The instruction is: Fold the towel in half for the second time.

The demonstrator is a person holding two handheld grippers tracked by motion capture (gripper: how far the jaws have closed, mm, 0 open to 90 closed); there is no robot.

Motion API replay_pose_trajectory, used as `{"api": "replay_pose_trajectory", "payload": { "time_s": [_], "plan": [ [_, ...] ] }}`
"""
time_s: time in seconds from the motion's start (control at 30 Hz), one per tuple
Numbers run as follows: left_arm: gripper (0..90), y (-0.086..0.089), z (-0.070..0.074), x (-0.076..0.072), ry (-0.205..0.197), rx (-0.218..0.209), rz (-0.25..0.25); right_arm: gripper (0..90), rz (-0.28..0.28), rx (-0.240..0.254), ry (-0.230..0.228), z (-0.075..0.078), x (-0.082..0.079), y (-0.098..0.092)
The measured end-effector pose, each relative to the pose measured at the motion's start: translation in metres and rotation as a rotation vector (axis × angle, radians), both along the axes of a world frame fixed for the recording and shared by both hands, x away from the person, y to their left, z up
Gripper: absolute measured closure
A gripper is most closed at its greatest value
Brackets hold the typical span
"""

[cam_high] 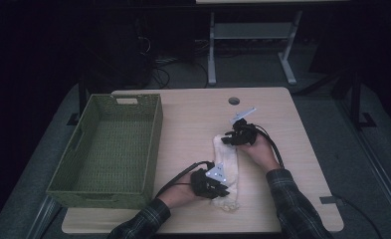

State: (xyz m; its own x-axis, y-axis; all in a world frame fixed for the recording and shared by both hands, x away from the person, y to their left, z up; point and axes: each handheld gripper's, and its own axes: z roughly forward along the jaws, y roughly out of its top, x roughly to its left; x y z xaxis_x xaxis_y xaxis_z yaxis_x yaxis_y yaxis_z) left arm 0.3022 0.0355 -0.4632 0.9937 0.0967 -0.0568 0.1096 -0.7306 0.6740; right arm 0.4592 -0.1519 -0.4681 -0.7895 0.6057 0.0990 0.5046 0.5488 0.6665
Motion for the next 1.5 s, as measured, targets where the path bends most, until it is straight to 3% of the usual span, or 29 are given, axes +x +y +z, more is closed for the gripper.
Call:
{"api": "replay_pose_trajectory", "payload": {
  "time_s": [0.17, 0.27, 0.43, 0.77, 0.97, 1.07, 1.33, 1.5],
  "plan": [
    [81.2, 0.000, 0.000, 0.000, 0.001, 0.004, 0.002, 81.2, -0.003, 0.025, 0.020, -0.001, -0.003, 0.001],
    [81.9, -0.001, 0.001, -0.001, -0.001, 0.014, 0.008, 83.1, 0.001, -0.006, 0.009, 0.001, -0.004, 0.005],
    [83.0, 0.001, 0.010, -0.002, -0.003, -0.035, 0.017, 83.6, -0.004, -0.027, -0.006, 0.004, -0.005, 0.006],
    [83.1, 0.013, 0.044, 0.002, -0.026, -0.118, 0.057, 83.6, -0.016, -0.006, -0.041, 0.027, -0.002, -0.001],
    [83.0, 0.016, 0.073, 0.002, -0.052, -0.140, 0.060, 83.5, -0.011, 0.008, -0.064, 0.052, -0.001, -0.002],
    [83.0, 0.018, 0.089, 0.001, -0.058, -0.148, 0.054, 83.5, 0.003, 0.018, -0.072, 0.063, -0.002, 0.002],
    [83.0, 0.032, 0.122, 0.008, -0.020, -0.213, 0.030, 83.5, 0.048, 0.032, -0.104, 0.090, -0.001, 0.021],
    [83.0, 0.047, 0.141, 0.010, -0.031, -0.222, 0.024, 83.5, 0.083, 0.032, -0.128, 0.105, 0.001, 0.037]
  ]
}}
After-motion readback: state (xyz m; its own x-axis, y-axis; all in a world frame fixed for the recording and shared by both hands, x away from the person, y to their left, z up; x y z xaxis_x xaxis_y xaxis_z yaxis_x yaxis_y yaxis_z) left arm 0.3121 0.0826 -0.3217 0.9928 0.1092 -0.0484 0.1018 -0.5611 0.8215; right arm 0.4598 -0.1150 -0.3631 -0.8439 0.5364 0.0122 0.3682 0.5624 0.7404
